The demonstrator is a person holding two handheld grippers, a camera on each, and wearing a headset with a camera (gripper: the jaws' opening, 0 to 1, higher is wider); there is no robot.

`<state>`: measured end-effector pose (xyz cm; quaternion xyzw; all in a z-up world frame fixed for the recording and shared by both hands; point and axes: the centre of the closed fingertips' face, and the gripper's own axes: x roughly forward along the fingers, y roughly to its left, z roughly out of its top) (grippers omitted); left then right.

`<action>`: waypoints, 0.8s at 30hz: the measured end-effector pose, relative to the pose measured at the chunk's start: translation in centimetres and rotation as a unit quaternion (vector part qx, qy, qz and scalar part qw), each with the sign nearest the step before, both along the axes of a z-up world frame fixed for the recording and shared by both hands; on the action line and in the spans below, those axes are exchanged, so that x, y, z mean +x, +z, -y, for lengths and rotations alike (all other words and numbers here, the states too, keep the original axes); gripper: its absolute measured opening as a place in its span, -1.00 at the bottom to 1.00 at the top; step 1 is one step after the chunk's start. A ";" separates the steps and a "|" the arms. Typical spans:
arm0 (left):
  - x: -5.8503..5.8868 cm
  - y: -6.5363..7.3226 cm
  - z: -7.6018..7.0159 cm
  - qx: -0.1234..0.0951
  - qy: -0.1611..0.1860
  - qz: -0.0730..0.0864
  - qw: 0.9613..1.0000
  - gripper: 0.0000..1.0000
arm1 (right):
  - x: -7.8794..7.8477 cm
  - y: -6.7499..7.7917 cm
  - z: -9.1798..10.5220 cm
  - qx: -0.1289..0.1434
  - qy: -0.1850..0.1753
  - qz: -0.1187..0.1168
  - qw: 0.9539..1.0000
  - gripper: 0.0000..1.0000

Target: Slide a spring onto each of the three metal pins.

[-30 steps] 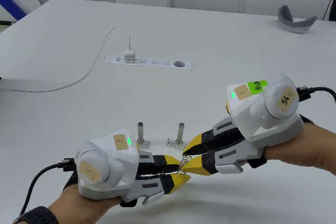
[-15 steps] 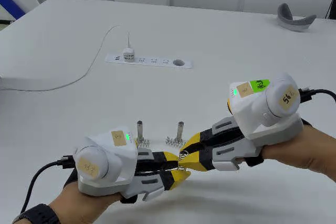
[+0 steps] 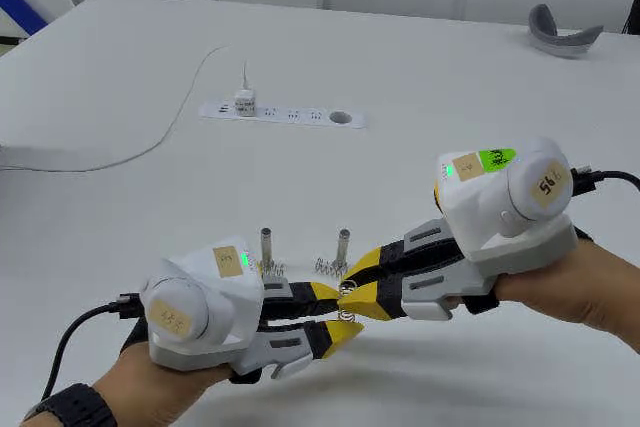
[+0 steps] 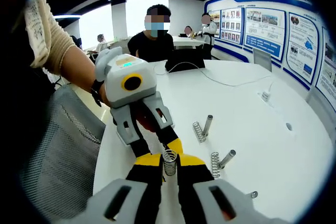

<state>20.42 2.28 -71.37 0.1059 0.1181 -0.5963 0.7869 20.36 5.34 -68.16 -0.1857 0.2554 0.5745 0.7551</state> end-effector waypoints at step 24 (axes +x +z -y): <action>1.2 -0.1 -3.5 0.002 0.057 -0.027 0.998 0.00 | 1.6 0.7 2.8 0.013 -0.053 0.010 0.998 -0.77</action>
